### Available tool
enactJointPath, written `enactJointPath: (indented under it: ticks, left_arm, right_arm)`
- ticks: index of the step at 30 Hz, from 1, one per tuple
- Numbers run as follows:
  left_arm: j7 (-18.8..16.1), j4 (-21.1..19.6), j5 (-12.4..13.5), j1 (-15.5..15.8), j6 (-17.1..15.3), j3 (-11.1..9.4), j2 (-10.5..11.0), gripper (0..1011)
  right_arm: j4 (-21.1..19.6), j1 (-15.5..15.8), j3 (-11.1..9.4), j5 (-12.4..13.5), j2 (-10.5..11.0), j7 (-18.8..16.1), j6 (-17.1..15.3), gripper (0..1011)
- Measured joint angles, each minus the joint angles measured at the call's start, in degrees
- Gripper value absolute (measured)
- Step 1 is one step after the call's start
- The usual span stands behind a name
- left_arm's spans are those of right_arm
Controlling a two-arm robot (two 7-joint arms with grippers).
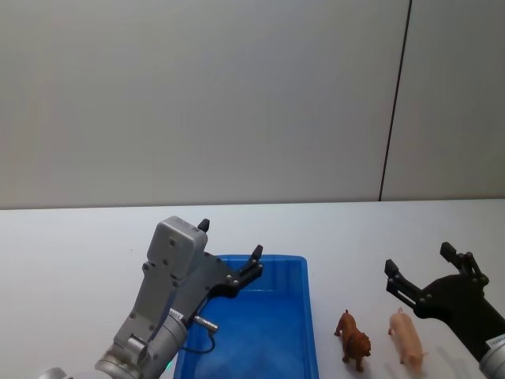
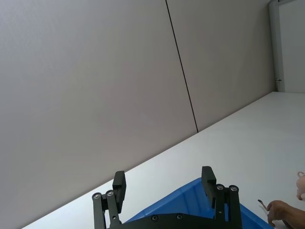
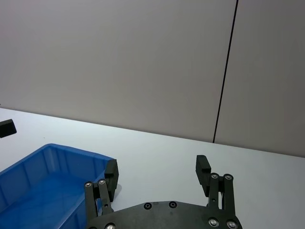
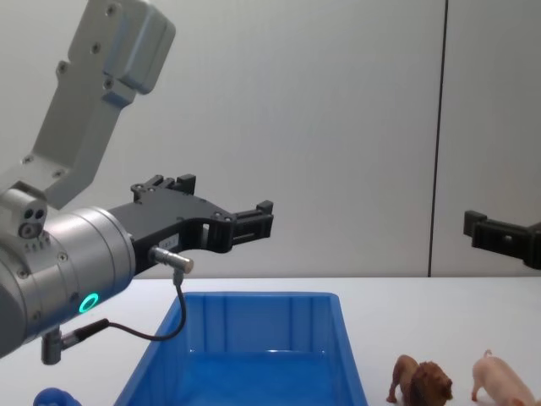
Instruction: Pick up the two dolls from the table and place them into the box.
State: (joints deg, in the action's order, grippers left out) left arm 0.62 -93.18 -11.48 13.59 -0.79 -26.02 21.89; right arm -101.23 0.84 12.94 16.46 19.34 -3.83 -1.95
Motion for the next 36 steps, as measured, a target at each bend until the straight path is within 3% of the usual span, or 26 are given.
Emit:
enactJointPath:
  ticks: [25, 36]
  left_arm:
    - [0.0, 0.0, 0.0, 0.0, 0.0, 0.0, 0.0, 1001]
    - [0.0, 0.0, 0.0, 0.0, 0.0, 0.0, 0.0, 1001]
  right_arm:
    - [0.1, 0.0, -0.2, 0.1, 0.2, -0.3, 0.1, 1001]
    - [0.3, 1.5, -1.3, 0.8, 2.5, -2.6, -0.8, 1001]
